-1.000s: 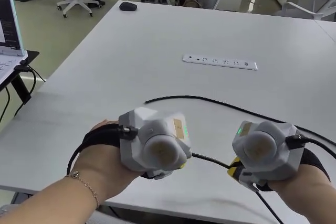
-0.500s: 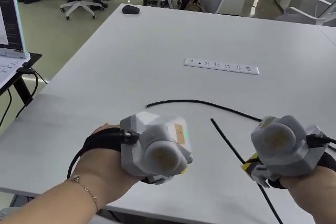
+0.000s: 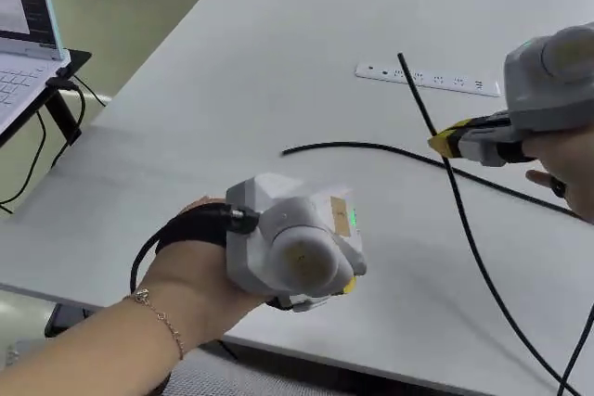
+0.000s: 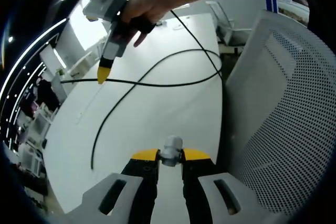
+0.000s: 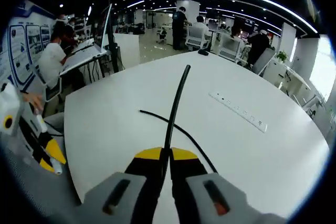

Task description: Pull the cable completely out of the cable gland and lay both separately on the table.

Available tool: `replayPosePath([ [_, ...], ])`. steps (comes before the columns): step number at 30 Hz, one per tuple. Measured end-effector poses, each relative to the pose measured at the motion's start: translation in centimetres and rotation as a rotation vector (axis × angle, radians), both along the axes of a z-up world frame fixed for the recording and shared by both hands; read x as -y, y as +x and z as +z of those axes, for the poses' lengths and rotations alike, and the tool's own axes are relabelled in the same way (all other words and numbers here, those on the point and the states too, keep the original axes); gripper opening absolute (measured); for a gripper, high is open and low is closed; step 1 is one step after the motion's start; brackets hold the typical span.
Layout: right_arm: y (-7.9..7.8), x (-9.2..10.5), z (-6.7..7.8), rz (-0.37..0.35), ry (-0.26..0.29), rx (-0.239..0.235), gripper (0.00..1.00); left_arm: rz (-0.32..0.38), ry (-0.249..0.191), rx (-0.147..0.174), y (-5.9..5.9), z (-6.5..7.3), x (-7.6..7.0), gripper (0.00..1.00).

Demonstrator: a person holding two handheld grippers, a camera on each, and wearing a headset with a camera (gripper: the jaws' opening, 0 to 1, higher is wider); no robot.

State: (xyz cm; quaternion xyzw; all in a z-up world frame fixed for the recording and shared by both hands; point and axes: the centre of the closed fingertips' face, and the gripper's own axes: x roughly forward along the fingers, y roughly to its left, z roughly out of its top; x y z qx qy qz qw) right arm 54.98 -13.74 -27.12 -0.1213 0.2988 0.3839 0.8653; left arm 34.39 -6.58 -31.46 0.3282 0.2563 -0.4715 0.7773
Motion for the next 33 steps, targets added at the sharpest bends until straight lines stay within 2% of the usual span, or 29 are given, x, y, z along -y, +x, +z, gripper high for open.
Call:
replayPosePath([
  [1, 1.2, 0.4, -0.2, -0.032, 0.023, 0.002, 0.03, -0.001, 0.003, -0.005, -0.1, -0.1, 0.0, 0.17],
  [2, 2.6, 1.0, -0.6, -0.078, 0.056, -0.015, 0.03, -0.003, 0.0, -0.015, -0.2, -0.2, 0.1, 0.17],
  [3, 3.9, 1.4, -1.1, -0.091, 0.07, -0.027, 0.03, -0.005, -0.003, -0.018, -0.3, -0.2, 0.2, 0.17],
  [4, 5.8, 2.2, -1.4, -0.147, 0.127, -0.034, 0.03, -0.008, -0.017, -0.038, -0.6, -0.3, 0.5, 0.17],
  [5, 6.0, 2.4, -1.4, -0.161, 0.14, -0.032, 0.03, -0.012, -0.024, -0.047, -0.7, -0.3, 0.6, 0.17],
  [7, 8.9, 4.4, -2.3, -0.243, 0.18, -0.033, 0.03, -0.027, -0.036, -0.067, -1.1, -0.3, 1.1, 0.17],
  [8, 9.7, 5.3, -2.8, -0.27, 0.182, -0.036, 0.03, -0.035, -0.042, -0.078, -1.3, -0.3, 1.3, 0.17],
  [9, 9.4, 5.7, -3.0, -0.306, 0.201, -0.049, 0.03, -0.042, -0.047, -0.085, -1.4, -0.2, 1.5, 0.17],
  [10, 9.9, 6.4, -3.4, -0.325, 0.211, -0.058, 0.03, -0.045, -0.052, -0.098, -1.6, -0.1, 1.7, 0.17],
  [11, 11.4, 7.6, -4.5, -0.342, 0.208, -0.064, 0.03, -0.043, -0.054, -0.106, -1.6, 0.0, 1.8, 0.17],
  [12, 12.1, 8.8, -5.3, -0.355, 0.183, -0.06, 0.03, -0.05, -0.057, -0.118, -1.7, 0.0, 2.0, 0.17],
  [13, 12.6, 10.0, -5.9, -0.371, 0.147, -0.055, 0.03, -0.053, -0.062, -0.125, -1.8, 0.1, 2.1, 0.17],
  [14, 13.0, 11.2, -6.7, -0.388, 0.113, -0.057, 0.04, -0.063, -0.096, -0.149, -2.1, 0.5, 2.7, 0.17],
  [15, 13.5, 11.8, -7.3, -0.391, 0.105, -0.063, 0.04, -0.067, -0.1, -0.151, -2.1, 0.6, 2.8, 0.17],
  [17, 12.6, 12.4, -7.9, -0.392, 0.083, -0.065, 0.05, -0.083, -0.105, -0.157, -1.9, 1.0, 3.0, 0.17],
  [18, 12.8, 13.5, -8.6, -0.4, 0.069, -0.08, 0.06, -0.09, -0.111, -0.163, -1.9, 1.1, 3.1, 0.17],
  [20, 12.3, 14.5, -9.2, -0.394, 0.029, -0.101, 0.08, -0.106, -0.123, -0.18, -1.4, 1.2, 3.3, 0.17],
  [23, 11.6, 14.7, -9.3, -0.385, 0.03, -0.119, 0.14, -0.108, -0.132, -0.192, -0.2, 1.1, 3.2, 0.17],
  [25, 9.7, 13.8, -8.8, -0.345, 0.032, -0.123, 0.17, -0.111, -0.133, -0.189, 0.6, 0.9, 3.1, 0.17],
  [27, 8.1, 12.6, -8.1, -0.259, 0.049, -0.12, 0.17, -0.111, -0.139, -0.187, 1.8, 0.5, 3.2, 0.17],
  [28, 7.2, 12.1, -7.5, -0.232, 0.057, -0.113, 0.17, -0.109, -0.142, -0.187, 2.2, 0.3, 3.2, 0.17],
  [29, 5.4, 11.5, -6.4, -0.189, 0.066, -0.09, 0.17, -0.108, -0.144, -0.186, 2.8, -0.1, 3.3, 0.17],
  [30, 4.4, 11.2, -5.7, -0.163, 0.069, -0.078, 0.17, -0.111, -0.144, -0.188, 3.1, -0.4, 3.4, 0.17],
  [31, 2.8, 10.9, -4.7, -0.128, 0.07, -0.058, 0.18, -0.109, -0.148, -0.208, 3.4, -0.9, 3.6, 0.17],
  [33, 0.7, 11.5, -3.4, -0.112, 0.045, -0.036, 0.17, -0.103, -0.17, -0.246, 3.6, -1.8, 4.2, 0.17],
])
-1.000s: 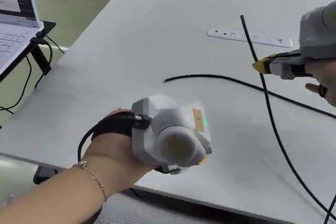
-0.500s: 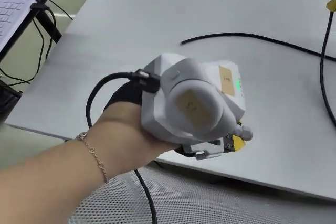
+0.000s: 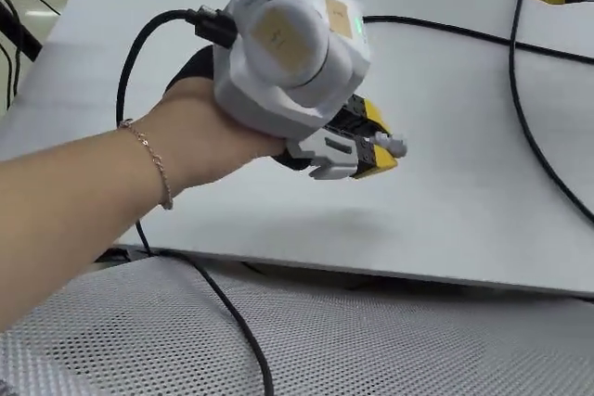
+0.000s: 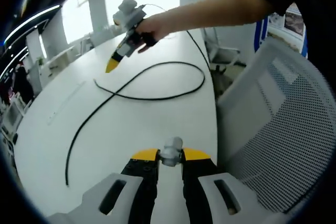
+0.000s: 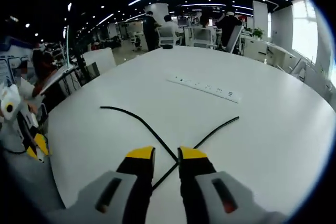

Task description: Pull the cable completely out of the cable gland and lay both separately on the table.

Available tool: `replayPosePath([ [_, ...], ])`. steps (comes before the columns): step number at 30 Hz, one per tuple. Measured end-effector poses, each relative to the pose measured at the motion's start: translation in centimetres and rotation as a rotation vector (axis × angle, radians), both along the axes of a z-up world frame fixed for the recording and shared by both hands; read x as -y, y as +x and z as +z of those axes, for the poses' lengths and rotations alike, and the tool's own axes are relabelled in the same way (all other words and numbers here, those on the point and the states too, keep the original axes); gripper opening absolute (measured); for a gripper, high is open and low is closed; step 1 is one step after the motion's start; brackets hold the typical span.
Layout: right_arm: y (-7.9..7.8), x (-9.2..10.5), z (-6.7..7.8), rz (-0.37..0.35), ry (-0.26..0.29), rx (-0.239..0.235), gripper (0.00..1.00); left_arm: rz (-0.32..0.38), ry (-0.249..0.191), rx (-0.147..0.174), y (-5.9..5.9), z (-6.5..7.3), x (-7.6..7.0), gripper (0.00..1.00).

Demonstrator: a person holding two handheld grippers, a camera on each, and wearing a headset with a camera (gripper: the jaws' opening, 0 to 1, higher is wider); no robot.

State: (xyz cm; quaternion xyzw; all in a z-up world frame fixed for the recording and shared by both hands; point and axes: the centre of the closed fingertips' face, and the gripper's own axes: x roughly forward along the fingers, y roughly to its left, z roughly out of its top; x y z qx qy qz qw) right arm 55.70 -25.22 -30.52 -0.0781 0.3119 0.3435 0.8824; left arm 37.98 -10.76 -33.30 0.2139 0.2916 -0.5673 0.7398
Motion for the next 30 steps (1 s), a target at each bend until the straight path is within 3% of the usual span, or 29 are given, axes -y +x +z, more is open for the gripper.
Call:
replayPosePath([
  [3, -3.1, 0.2, 2.3, 0.024, 0.016, 0.045, 0.16, -0.006, 0.018, -0.004, 0.5, -1.7, 0.3, 0.17],
  [6, -6.1, 0.4, 3.8, 0.045, 0.005, 0.065, 0.17, -0.006, 0.037, -0.025, 1.0, -3.4, 0.4, 0.17],
  [7, -7.3, 0.4, 4.2, 0.052, 0.005, 0.067, 0.17, 0.017, 0.025, -0.076, 0.8, -4.0, 0.4, 0.17],
  [10, -10.0, 0.1, 5.0, 0.076, -0.014, 0.078, 0.18, 0.046, -0.006, -0.134, 1.1, -5.1, 0.5, 0.17],
  [12, -11.6, -0.2, 5.4, 0.075, -0.007, 0.083, 0.18, 0.056, 0.022, -0.113, 1.6, -6.1, 0.0, 0.18],
  [16, -14.3, -0.8, 5.6, 0.049, 0.022, 0.069, 0.17, 0.027, 0.078, -0.034, 2.3, -7.2, -0.8, 0.18],
  [19, -15.3, -1.0, 5.2, 0.044, 0.036, 0.08, 0.17, 0.0, 0.105, -0.027, 1.9, -8.2, -1.1, 0.18],
  [21, -15.9, -0.6, 4.2, -0.008, 0.064, 0.03, 0.16, 0.009, 0.096, -0.002, 2.3, -8.3, -1.0, 0.18],
  [22, -16.4, -0.4, 3.7, -0.022, 0.066, 0.004, 0.16, 0.025, 0.088, -0.018, 2.4, -8.3, -0.9, 0.18],
  [25, -17.0, -0.4, 3.6, -0.039, 0.083, -0.015, 0.16, 0.032, 0.096, -0.012, 2.5, -8.2, -1.2, 0.19],
  [27, -17.5, -0.6, 3.9, -0.042, 0.079, -0.024, 0.17, 0.034, 0.133, 0.0, 2.6, -8.1, -1.7, 0.26],
  [29, -17.9, -0.8, 4.4, -0.037, 0.073, -0.029, 0.17, 0.037, 0.125, 0.008, 2.7, -7.3, -2.2, 0.32],
  [30, -18.1, -1.0, 4.6, -0.033, 0.072, -0.031, 0.18, 0.042, 0.123, -0.004, 2.7, -6.8, -2.4, 0.32],
])
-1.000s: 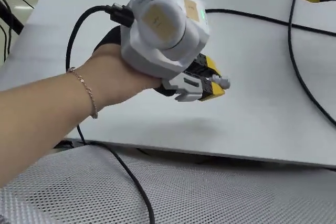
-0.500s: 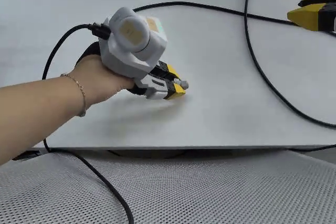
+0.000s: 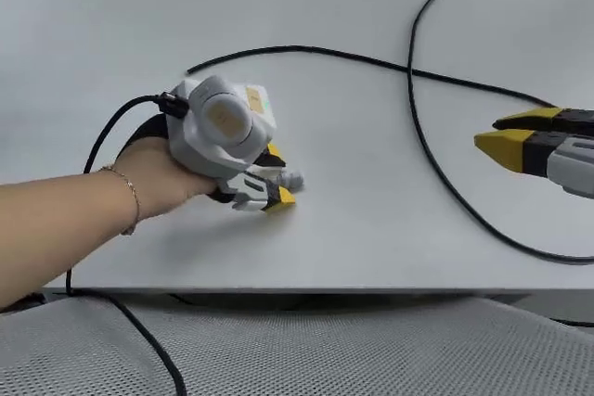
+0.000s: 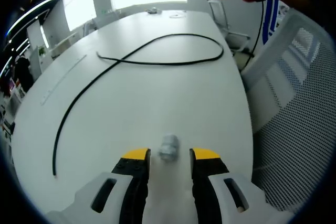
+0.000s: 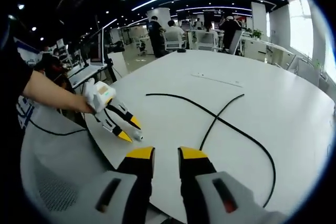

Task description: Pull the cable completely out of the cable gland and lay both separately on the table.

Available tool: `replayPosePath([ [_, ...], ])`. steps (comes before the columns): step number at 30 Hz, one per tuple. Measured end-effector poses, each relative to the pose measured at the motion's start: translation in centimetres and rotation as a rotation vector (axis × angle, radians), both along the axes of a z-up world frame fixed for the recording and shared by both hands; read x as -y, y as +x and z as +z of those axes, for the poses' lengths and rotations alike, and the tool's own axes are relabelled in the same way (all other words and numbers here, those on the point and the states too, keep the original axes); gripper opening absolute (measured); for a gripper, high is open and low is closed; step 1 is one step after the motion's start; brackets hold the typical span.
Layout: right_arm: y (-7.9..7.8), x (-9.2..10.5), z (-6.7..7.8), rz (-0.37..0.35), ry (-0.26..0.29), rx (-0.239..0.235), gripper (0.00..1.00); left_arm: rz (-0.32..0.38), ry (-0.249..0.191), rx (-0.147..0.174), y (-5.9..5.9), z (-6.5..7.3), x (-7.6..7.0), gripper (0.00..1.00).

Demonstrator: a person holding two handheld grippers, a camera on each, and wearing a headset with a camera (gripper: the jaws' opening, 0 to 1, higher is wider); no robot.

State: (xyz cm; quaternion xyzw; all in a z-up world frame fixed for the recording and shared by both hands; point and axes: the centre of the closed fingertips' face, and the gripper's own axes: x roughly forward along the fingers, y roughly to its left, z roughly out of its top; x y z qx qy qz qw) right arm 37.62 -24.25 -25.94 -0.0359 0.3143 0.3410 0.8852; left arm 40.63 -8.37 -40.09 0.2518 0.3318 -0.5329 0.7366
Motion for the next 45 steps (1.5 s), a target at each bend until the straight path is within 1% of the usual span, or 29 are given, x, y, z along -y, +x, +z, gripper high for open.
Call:
replayPosePath([
  [1, -0.3, -0.2, 0.4, 0.004, 0.002, -0.003, 0.18, 0.015, -0.008, -0.024, -0.3, 0.8, -0.3, 0.32],
  [3, -0.9, -0.6, 0.7, 0.012, 0.005, -0.014, 0.18, 0.021, -0.017, -0.025, -0.8, 2.2, -0.7, 0.35],
  [5, -1.9, -1.1, 0.7, 0.026, 0.003, -0.038, 0.19, 0.027, -0.023, -0.018, -1.7, 4.2, -1.3, 0.36],
  [6, -2.3, -1.3, 0.7, 0.031, 0.001, -0.046, 0.2, 0.039, -0.034, -0.023, -2.3, 5.4, -1.7, 0.36],
  [7, -2.8, -1.4, 0.7, 0.036, 0.0, -0.053, 0.2, 0.045, -0.04, -0.027, -2.5, 5.8, -1.9, 0.36],
  [8, -3.5, -1.7, 0.6, 0.045, -0.001, -0.068, 0.21, 0.069, -0.064, -0.053, -3.3, 7.0, -2.2, 0.36],
  [9, -4.2, -1.8, 0.4, 0.051, -0.004, -0.086, 0.2, 0.104, -0.089, -0.071, -4.1, 8.2, -2.6, 0.36],
  [10, -4.7, -1.9, 0.2, 0.054, -0.006, -0.106, 0.21, 0.11, -0.103, -0.071, -4.7, 8.9, -2.9, 0.36],
  [11, -5.6, -2.2, 0.0, 0.069, -0.005, -0.133, 0.21, 0.119, -0.116, -0.087, -5.6, 9.9, -3.5, 0.36],
  [12, -6.0, -2.4, -0.2, 0.077, -0.007, -0.144, 0.22, 0.132, -0.125, -0.107, -6.3, 10.4, -3.8, 0.36],
  [13, -6.5, -2.5, -0.3, 0.08, -0.01, -0.151, 0.23, 0.138, -0.128, -0.111, -6.9, 10.9, -4.2, 0.37],
  [14, -7.1, -2.6, -0.5, 0.087, -0.014, -0.164, 0.23, 0.163, -0.128, -0.122, -7.7, 11.6, -5.1, 0.37],
  [16, -7.9, -2.7, -0.8, 0.091, -0.018, -0.19, 0.25, 0.224, -0.155, -0.146, -8.6, 12.4, -6.0, 0.39],
  [17, -8.3, -2.7, -0.9, 0.092, -0.021, -0.199, 0.25, 0.24, -0.157, -0.15, -9.3, 12.7, -6.7, 0.4],
  [19, -9.0, -2.9, -1.0, 0.097, -0.019, -0.215, 0.27, 0.283, -0.146, -0.13, -10.1, 13.1, -8.1, 0.41],
  [20, -9.2, -3.0, -1.0, 0.097, -0.018, -0.221, 0.27, 0.32, -0.137, -0.105, -10.0, 13.3, -8.9, 0.4],
  [21, -9.4, -3.0, -1.1, 0.093, -0.016, -0.233, 0.28, 0.364, -0.147, -0.078, -9.9, 13.5, -9.6, 0.4],
  [22, -9.7, -3.0, -1.2, 0.091, -0.015, -0.244, 0.29, 0.384, -0.149, -0.077, -10.2, 13.5, -10.0, 0.4],
  [24, -10.2, -3.2, -1.5, 0.09, -0.013, -0.259, 0.29, 0.455, -0.169, -0.072, -10.5, 13.6, -10.8, 0.4],
  [27, -10.8, -3.5, -2.0, 0.089, -0.003, -0.292, 0.31, 0.538, -0.205, -0.098, -11.3, 13.4, -11.6, 0.43],
  [28, -11.0, -3.6, -2.1, 0.089, 0.001, -0.302, 0.32, 0.584, -0.23, -0.099, -11.3, 13.4, -11.9, 0.44],
  [30, -11.6, -3.9, -2.3, 0.085, -0.002, -0.329, 0.34, 0.637, -0.271, -0.092, -11.4, 13.5, -12.2, 0.46],
  [32, -12.1, -3.9, -2.7, 0.084, -0.017, -0.343, 0.35, 0.675, -0.281, -0.098, -11.5, 13.1, -12.7, 0.49],
  [34, -12.2, -3.7, -3.2, 0.076, -0.021, -0.352, 0.37, 0.724, -0.251, -0.094, -11.6, 12.2, -13.8, 0.49],
  [35, -12.3, -3.6, -3.4, 0.074, -0.021, -0.361, 0.39, 0.731, -0.25, -0.096, -11.6, 12.0, -14.0, 0.5],
  [36, -12.4, -3.6, -3.6, 0.067, -0.017, -0.374, 0.4, 0.75, -0.27, -0.101, -11.6, 11.8, -14.1, 0.51],
  [39, -12.5, -3.5, -3.6, 0.05, -0.01, -0.389, 0.45, 0.773, -0.297, -0.112, -11.7, 11.8, -14.2, 0.53],
  [42, -12.5, -3.3, -3.7, 0.036, -0.01, -0.393, 0.48, 0.789, -0.302, -0.112, -11.7, 11.7, -14.2, 0.53],
  [45, -12.5, -3.2, -3.7, 0.026, -0.004, -0.396, 0.48, 0.792, -0.306, -0.115, -11.8, 11.7, -14.2, 0.54],
])
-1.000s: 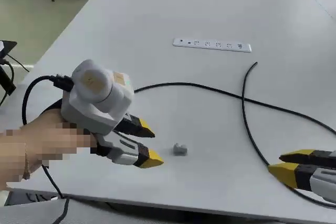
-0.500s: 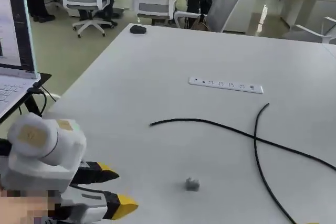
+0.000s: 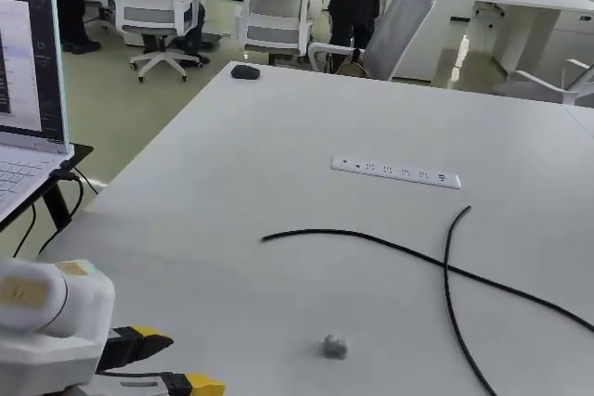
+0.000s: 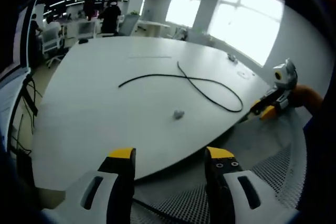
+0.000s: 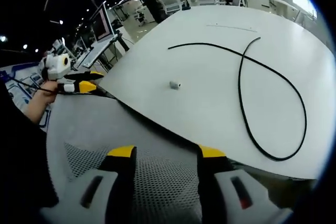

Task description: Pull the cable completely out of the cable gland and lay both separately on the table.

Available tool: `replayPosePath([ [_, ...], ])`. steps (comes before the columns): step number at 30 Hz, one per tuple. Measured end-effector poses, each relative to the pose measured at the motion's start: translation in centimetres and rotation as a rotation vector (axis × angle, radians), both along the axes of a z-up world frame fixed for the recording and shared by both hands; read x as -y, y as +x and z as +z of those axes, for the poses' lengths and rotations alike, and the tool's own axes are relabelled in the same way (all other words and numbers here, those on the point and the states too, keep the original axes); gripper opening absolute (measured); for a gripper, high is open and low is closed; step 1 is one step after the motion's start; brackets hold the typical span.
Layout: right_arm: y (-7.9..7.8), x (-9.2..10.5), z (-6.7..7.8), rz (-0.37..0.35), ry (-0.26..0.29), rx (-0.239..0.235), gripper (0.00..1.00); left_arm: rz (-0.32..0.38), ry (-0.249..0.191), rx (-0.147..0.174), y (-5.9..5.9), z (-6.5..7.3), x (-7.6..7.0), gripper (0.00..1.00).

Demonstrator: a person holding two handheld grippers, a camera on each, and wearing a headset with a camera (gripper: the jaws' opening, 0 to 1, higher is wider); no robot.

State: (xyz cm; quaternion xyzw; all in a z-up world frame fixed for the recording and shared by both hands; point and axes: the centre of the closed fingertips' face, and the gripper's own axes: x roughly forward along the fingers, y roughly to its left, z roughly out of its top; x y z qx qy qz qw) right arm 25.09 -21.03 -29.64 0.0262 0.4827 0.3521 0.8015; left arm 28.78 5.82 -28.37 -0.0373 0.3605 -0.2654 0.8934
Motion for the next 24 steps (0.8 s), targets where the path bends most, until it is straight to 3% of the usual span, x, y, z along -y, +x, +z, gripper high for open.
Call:
replayPosePath([
  [2, -0.09, -0.08, 0.02, -0.004, 0.008, -0.003, 0.47, -0.043, 0.005, -0.018, -0.57, -0.21, 0.28, 0.53],
  [24, -0.23, -0.23, -0.44, -0.014, 0.003, -0.03, 0.51, -0.041, 0.0, -0.033, -0.32, -0.68, 0.5, 0.54],
])
